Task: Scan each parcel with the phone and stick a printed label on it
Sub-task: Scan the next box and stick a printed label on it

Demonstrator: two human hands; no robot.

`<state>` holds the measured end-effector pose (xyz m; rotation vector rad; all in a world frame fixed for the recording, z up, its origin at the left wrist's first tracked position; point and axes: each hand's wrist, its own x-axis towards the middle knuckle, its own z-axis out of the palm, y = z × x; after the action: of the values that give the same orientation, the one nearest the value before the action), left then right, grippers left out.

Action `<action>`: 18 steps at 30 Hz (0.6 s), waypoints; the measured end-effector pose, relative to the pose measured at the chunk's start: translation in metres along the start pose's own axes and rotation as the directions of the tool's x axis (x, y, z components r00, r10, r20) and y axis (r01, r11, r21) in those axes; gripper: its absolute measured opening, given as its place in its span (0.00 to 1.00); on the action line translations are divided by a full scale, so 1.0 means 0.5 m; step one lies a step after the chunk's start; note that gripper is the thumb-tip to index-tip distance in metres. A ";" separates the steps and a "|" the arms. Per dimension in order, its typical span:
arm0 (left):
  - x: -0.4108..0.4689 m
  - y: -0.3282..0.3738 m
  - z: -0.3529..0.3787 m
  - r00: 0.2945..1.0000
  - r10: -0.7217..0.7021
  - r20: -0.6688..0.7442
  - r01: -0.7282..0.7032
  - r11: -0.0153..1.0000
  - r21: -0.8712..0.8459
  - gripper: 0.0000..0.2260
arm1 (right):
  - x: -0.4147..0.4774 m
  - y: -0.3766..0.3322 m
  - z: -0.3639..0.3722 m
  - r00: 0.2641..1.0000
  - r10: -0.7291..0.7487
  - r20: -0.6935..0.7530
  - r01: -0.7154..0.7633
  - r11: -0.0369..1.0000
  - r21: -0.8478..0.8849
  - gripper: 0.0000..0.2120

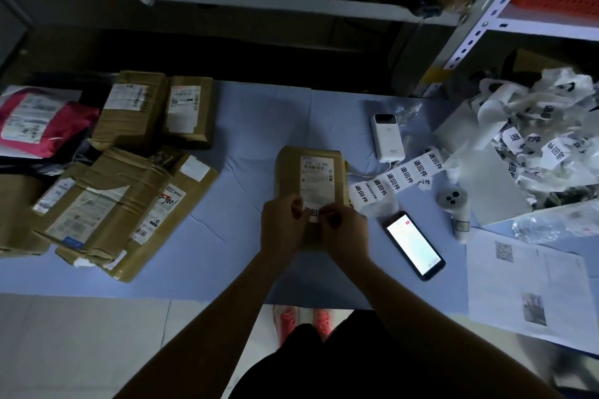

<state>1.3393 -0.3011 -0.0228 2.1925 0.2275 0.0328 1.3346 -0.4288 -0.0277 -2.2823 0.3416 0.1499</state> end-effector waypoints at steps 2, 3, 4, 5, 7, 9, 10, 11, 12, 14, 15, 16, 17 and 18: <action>0.003 0.000 0.009 1.000 0.018 -0.005 -0.018 0.994 0.110 0.06 | 0.001 0.006 0.011 0.997 -0.080 0.018 0.081 0.992 -0.099 0.10; 0.005 -0.001 0.011 1.000 0.018 -0.004 -0.016 0.979 0.204 0.08 | 0.003 0.008 0.013 0.994 -0.103 0.024 0.105 0.985 -0.137 0.10; 0.008 -0.005 0.010 1.000 -0.009 -0.002 0.009 0.951 0.309 0.12 | 0.007 0.012 0.013 0.995 -0.101 0.029 0.104 0.982 -0.159 0.10; 0.009 -0.011 0.007 0.998 -0.067 -0.007 0.064 0.918 0.391 0.18 | 0.012 0.019 0.011 0.997 -0.076 0.022 0.079 0.983 -0.166 0.09; 0.008 -0.023 -0.002 0.974 -0.216 -0.060 0.222 0.885 0.409 0.29 | 0.022 0.034 0.003 1.000 0.012 -0.023 -0.015 0.992 -0.128 0.09; 0.005 -0.039 -0.002 0.941 -0.329 -0.083 0.338 0.883 0.326 0.35 | 0.037 0.050 -0.009 0.991 0.124 -0.051 -0.125 0.992 -0.026 0.21; 0.006 -0.046 0.001 0.928 -0.370 -0.036 0.367 0.896 0.251 0.35 | 0.044 0.056 -0.013 0.986 0.164 -0.022 -0.164 0.986 0.025 0.25; 0.005 -0.053 0.003 0.918 -0.395 0.032 0.388 0.914 0.121 0.33 | 0.048 0.058 -0.017 0.983 0.181 0.032 -0.183 0.979 0.087 0.26; 0.002 -0.055 0.002 0.909 -0.405 0.101 0.411 0.910 -0.046 0.30 | 0.051 0.059 -0.019 0.981 0.171 0.091 -0.183 0.972 0.149 0.24; -0.012 -0.056 -0.009 0.907 -0.393 0.150 0.419 0.875 -0.244 0.23 | 0.048 0.056 -0.018 0.982 0.107 0.157 -0.138 0.970 0.202 0.14; -0.022 -0.058 -0.019 0.912 -0.389 0.132 0.411 0.870 -0.274 0.20 | 0.046 0.048 -0.018 0.983 0.071 0.171 -0.105 0.975 0.197 0.10; -0.033 -0.059 -0.033 0.915 -0.389 0.107 0.403 0.867 -0.293 0.18 | 0.043 0.038 -0.015 0.982 0.034 0.184 -0.067 0.982 0.176 0.09; -0.046 -0.059 -0.052 0.915 -0.396 0.082 0.401 0.863 -0.307 0.17 | 0.038 0.025 -0.011 0.979 -0.002 0.202 -0.030 0.988 0.153 0.10; -0.060 -0.060 -0.073 0.912 -0.406 0.053 0.402 0.861 -0.313 0.15 | 0.031 0.008 -0.006 0.975 -0.028 0.221 -0.006 0.989 0.151 0.13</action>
<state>1.3013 -0.2597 -0.0236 1.7857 0.6447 -0.1418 1.3482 -0.4366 -0.0320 -2.0925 0.2155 0.3589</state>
